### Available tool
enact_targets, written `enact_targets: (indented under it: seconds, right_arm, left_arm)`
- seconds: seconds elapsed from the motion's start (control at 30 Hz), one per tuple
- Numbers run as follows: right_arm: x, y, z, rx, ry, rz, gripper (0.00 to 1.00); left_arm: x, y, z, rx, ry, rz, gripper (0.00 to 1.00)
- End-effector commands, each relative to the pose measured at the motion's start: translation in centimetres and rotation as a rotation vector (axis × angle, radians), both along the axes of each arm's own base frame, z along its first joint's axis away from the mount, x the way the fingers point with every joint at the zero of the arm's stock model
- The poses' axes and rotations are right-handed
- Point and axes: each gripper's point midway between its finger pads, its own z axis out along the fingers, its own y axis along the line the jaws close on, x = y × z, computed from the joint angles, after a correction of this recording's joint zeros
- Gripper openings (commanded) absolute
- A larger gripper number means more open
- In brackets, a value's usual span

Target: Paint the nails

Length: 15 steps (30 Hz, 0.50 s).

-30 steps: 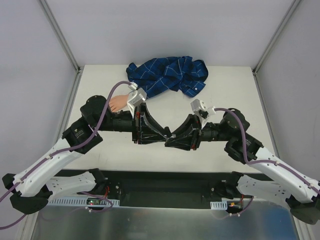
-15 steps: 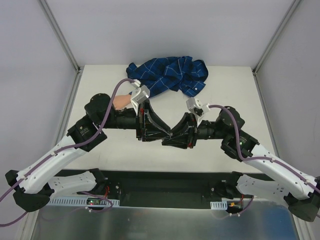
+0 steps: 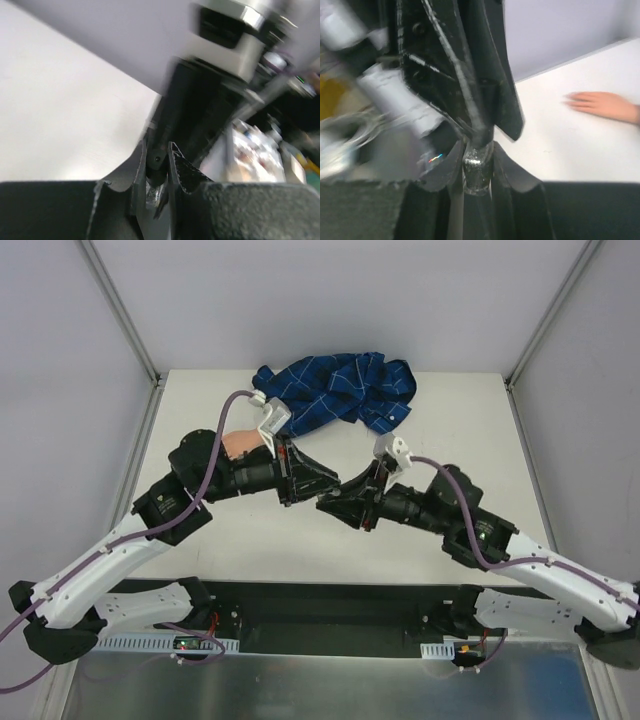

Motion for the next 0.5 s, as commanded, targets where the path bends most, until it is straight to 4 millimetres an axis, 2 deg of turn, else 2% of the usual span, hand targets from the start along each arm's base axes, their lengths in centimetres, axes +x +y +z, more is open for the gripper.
enact_targets:
  seconds: [0.0, 0.03, 0.07, 0.1, 0.13, 0.2, 0.3, 0.43, 0.47]
  right_arm:
    - [7.9, -4.6, 1.2, -0.245, -0.404, -0.826, 0.0]
    - [8.8, -5.6, 2.4, -0.235, -0.403, -0.978, 0.0]
    - [8.6, -4.8, 2.4, -0.251, -0.428, -0.989, 0.0]
    - [9.0, -3.2, 1.4, -0.298, -0.463, -0.997, 0.0]
    - [9.2, -2.8, 2.4, -0.291, -0.472, -1.012, 0.0]
    - [9.5, -1.5, 2.1, -0.323, -0.504, -1.018, 0.0]
    - [9.1, -0.2, 2.7, -0.29, -0.526, -0.957, 0.0]
    - [7.8, 1.2, 2.8, -0.248, -0.533, -0.801, 0.0]
    - [7.8, 1.3, 2.6, -0.226, -0.49, -0.769, 0.0]
  left_arm:
    - [7.1, 3.0, -2.4, 0.07, 0.301, 0.532, 0.0]
    - [8.1, 4.2, -4.4, 0.149, 0.355, 0.643, 0.0]
    - [8.8, 3.9, -4.5, 0.153, 0.41, 0.695, 0.0]
    - [9.0, 3.7, -4.9, 0.165, 0.432, 0.712, 0.0]
    - [9.2, 3.4, -5.2, 0.17, 0.453, 0.719, 0.0]
    - [9.7, 2.7, -4.9, 0.167, 0.479, 0.729, 0.0]
    - [10.1, 2.7, -4.5, 0.15, 0.499, 0.753, 0.0]
    - [9.9, 2.0, -3.7, 0.153, 0.48, 0.712, 0.0]
    - [9.8, 1.9, -3.1, 0.156, 0.45, 0.69, 0.07]
